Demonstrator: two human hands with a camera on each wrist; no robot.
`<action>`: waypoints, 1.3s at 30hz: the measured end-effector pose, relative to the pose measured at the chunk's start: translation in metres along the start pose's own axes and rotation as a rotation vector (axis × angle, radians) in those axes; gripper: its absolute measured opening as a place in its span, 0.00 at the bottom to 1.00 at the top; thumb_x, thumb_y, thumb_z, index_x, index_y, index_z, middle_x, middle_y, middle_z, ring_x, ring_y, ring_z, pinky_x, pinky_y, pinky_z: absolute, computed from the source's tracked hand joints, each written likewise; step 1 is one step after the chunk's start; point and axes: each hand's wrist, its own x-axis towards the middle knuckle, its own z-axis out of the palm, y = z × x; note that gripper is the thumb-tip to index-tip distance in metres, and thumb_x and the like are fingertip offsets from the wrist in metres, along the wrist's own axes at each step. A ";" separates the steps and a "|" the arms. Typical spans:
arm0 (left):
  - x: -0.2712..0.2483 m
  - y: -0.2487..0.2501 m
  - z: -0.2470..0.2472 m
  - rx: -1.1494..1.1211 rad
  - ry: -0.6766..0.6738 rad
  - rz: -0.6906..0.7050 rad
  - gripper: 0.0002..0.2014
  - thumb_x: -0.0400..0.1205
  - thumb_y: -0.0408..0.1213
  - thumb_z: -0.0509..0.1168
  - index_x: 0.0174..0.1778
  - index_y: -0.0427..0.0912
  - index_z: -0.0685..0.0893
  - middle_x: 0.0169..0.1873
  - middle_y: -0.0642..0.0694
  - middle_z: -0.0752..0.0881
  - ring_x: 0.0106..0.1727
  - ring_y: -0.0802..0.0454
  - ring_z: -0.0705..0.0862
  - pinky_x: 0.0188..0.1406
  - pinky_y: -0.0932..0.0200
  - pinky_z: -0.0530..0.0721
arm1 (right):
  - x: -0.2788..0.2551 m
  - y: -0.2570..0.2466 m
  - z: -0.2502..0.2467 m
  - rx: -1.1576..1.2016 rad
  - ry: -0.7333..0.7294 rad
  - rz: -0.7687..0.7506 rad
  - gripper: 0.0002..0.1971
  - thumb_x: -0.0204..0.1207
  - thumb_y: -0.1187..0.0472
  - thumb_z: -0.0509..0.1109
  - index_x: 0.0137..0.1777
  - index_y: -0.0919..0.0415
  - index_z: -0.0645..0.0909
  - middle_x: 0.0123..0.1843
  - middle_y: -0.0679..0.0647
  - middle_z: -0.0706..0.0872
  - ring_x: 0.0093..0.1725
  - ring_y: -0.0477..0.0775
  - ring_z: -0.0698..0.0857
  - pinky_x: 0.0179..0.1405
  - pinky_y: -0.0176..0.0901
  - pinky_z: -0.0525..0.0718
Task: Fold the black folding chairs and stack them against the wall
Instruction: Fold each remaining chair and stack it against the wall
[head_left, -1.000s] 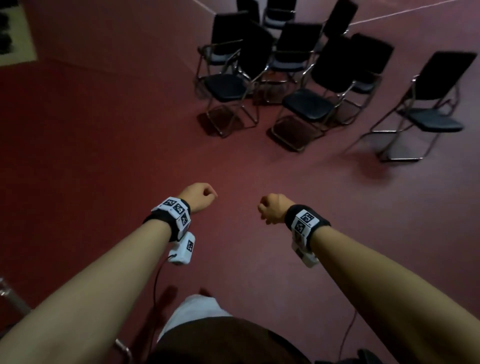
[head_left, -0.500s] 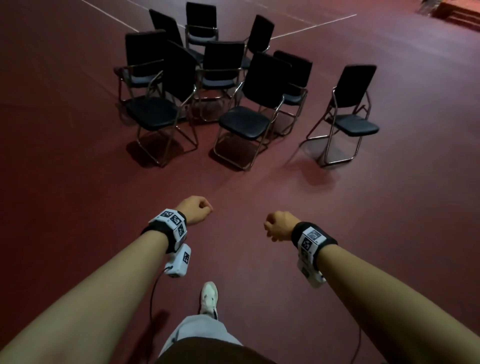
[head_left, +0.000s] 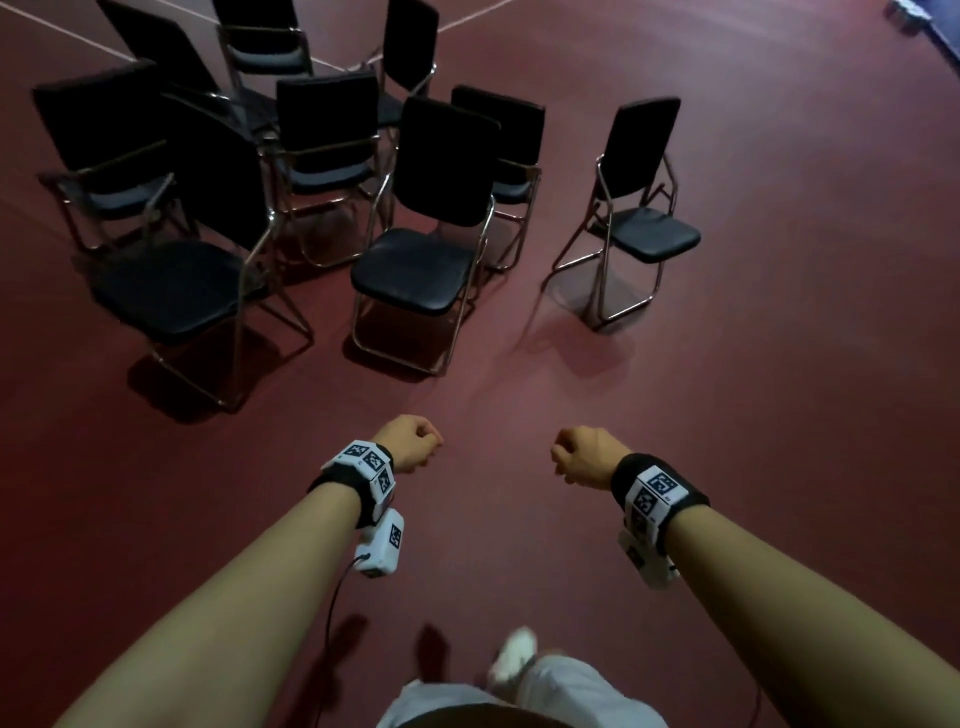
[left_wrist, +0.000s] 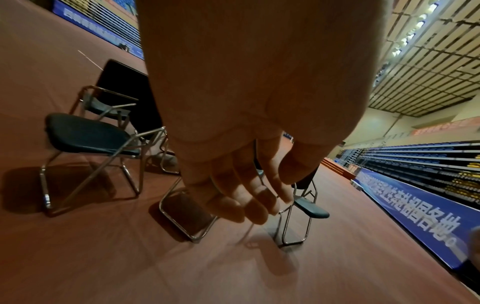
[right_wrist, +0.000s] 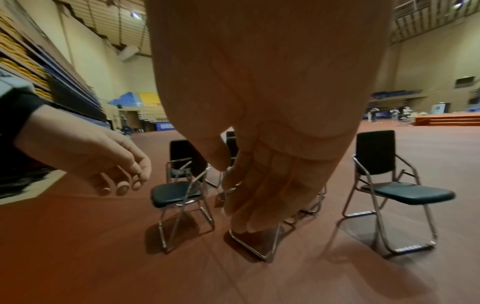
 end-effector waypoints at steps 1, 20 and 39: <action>-0.001 0.002 0.000 -0.010 -0.009 -0.004 0.09 0.85 0.35 0.61 0.44 0.47 0.86 0.41 0.46 0.90 0.38 0.51 0.86 0.32 0.60 0.81 | -0.001 0.001 -0.002 0.018 -0.010 0.012 0.14 0.84 0.56 0.60 0.53 0.62 0.84 0.46 0.56 0.93 0.46 0.58 0.91 0.54 0.58 0.90; 0.340 0.155 -0.186 -0.107 0.176 -0.123 0.15 0.85 0.30 0.56 0.42 0.46 0.86 0.38 0.49 0.89 0.34 0.51 0.84 0.28 0.62 0.78 | 0.407 -0.009 -0.270 0.002 -0.124 -0.061 0.13 0.83 0.59 0.60 0.48 0.63 0.85 0.44 0.54 0.94 0.40 0.55 0.93 0.42 0.51 0.93; 0.691 0.195 -0.433 -0.178 0.110 -0.140 0.12 0.85 0.30 0.57 0.43 0.44 0.85 0.37 0.47 0.88 0.32 0.52 0.82 0.25 0.64 0.75 | 0.761 -0.165 -0.437 -0.273 -0.032 -0.040 0.16 0.86 0.55 0.58 0.61 0.62 0.83 0.62 0.61 0.88 0.62 0.65 0.86 0.59 0.48 0.81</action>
